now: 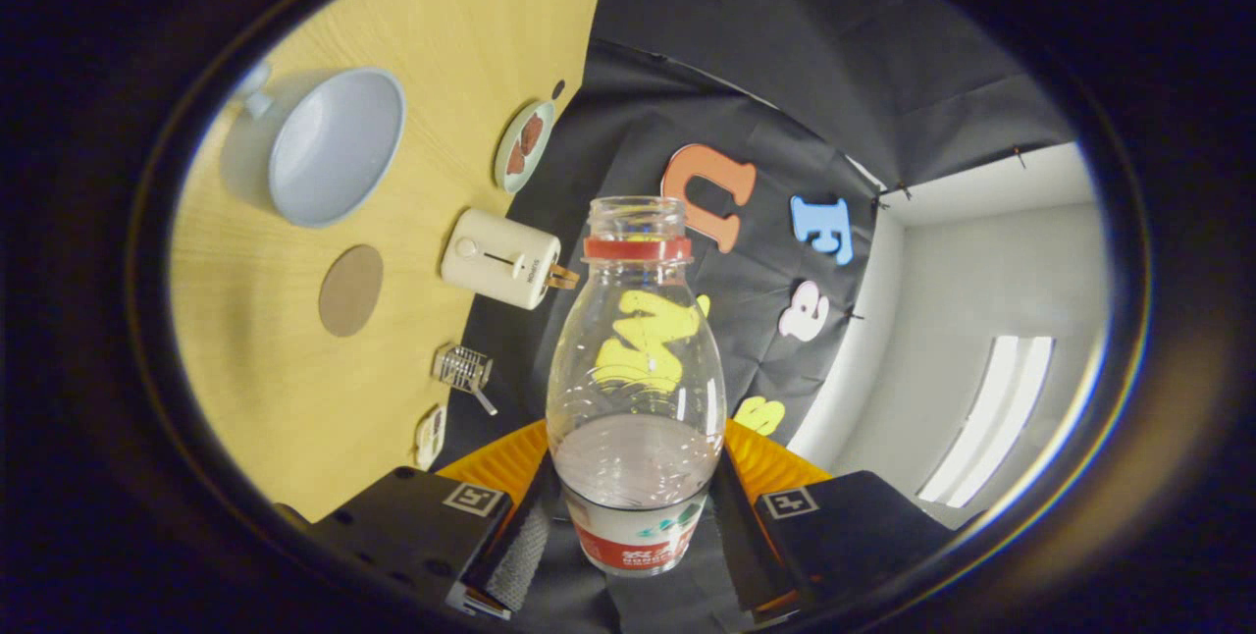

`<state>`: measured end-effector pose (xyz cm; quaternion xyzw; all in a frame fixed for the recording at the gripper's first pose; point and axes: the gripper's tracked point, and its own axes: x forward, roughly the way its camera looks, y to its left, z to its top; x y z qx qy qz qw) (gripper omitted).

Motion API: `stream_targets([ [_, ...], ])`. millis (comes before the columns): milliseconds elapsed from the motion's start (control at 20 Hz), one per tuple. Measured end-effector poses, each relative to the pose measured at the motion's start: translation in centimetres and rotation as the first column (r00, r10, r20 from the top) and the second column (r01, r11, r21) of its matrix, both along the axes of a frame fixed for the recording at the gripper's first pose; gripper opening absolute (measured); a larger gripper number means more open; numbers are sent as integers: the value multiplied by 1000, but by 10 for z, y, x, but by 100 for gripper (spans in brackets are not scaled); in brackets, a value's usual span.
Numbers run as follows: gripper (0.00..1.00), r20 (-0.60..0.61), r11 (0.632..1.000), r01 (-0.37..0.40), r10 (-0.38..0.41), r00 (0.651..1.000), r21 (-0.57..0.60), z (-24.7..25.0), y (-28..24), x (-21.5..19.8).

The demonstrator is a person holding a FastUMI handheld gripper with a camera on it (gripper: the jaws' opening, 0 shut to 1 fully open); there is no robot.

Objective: Take the bottle from table, then pour the juice into the cup, finally place the bottle on the coaster

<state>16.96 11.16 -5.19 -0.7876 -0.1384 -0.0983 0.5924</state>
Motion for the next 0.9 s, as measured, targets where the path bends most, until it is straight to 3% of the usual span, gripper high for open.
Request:
stream_targets([
  [150,81,-92,982,23,-5,996,187,-23,-2,9],
  [350,81,-196,883,73,22,980,464,-39,-2,17],
  [650,81,-265,673,130,102,959,728,-45,-6,31],
  [900,81,-290,402,199,180,940,894,-57,-9,55],
])
